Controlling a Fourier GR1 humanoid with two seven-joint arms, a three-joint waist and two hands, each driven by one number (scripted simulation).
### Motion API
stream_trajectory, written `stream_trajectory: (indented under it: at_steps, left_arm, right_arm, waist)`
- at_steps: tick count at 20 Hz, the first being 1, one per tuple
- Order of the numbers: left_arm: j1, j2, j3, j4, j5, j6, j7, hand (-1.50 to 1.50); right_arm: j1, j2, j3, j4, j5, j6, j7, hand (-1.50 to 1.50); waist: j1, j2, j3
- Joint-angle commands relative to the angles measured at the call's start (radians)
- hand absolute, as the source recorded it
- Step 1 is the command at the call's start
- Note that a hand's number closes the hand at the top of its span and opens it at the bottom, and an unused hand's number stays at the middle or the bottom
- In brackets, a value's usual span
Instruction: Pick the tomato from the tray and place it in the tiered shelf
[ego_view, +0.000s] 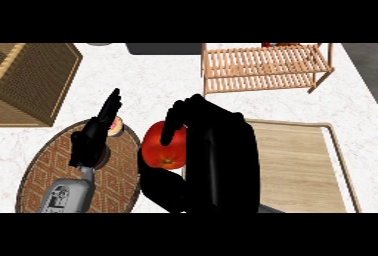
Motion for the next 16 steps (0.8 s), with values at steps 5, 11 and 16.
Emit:
stream_trajectory:
  at_steps: [5,11,16]
  left_arm:
    - [-0.005,-0.018,-0.008,0.014,-0.014,0.015,-0.001,0.0]
    - [0.048,0.005,-0.004,-0.043,0.012,-0.026,-0.009,0.0]
    - [-0.006,0.037,0.045,0.008,0.038,-0.051,-0.016,0.0]
  right_arm:
    - [-0.201,0.013,-0.221,0.014,0.098,0.214,0.168,1.5]
    - [-0.298,0.013,-0.359,0.035,0.072,0.294,0.133,1.5]
    - [-0.397,-0.009,-0.502,0.167,0.112,0.28,0.022,1.5]
  waist:
    - [-0.005,0.002,0.0]
    - [0.005,0.003,0.0]
    - [0.005,0.008,0.0]
